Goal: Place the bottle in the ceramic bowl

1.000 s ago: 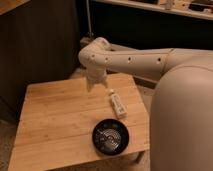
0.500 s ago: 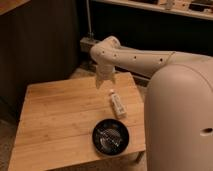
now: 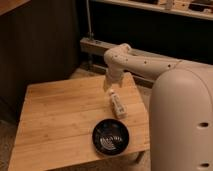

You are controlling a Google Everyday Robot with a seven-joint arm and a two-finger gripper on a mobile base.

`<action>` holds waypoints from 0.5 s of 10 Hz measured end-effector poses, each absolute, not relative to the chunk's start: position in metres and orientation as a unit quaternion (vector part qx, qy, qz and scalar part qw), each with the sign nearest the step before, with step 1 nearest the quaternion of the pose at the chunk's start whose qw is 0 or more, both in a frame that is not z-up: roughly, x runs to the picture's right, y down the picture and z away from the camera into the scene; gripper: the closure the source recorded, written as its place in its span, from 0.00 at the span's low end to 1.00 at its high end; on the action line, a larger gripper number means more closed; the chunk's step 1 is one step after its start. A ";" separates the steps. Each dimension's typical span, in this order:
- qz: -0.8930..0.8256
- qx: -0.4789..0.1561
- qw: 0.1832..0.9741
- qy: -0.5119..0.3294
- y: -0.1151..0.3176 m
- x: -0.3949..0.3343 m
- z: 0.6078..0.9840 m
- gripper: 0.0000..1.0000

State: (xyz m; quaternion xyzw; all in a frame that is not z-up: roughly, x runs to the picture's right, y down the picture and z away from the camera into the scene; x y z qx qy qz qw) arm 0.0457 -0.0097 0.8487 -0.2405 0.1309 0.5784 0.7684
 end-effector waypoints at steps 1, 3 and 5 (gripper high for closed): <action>0.577 -0.246 0.767 0.138 -0.003 0.048 0.857 0.35; 0.577 -0.252 0.763 0.148 0.004 0.054 0.867 0.35; 0.579 -0.257 0.758 0.157 0.011 0.060 0.877 0.35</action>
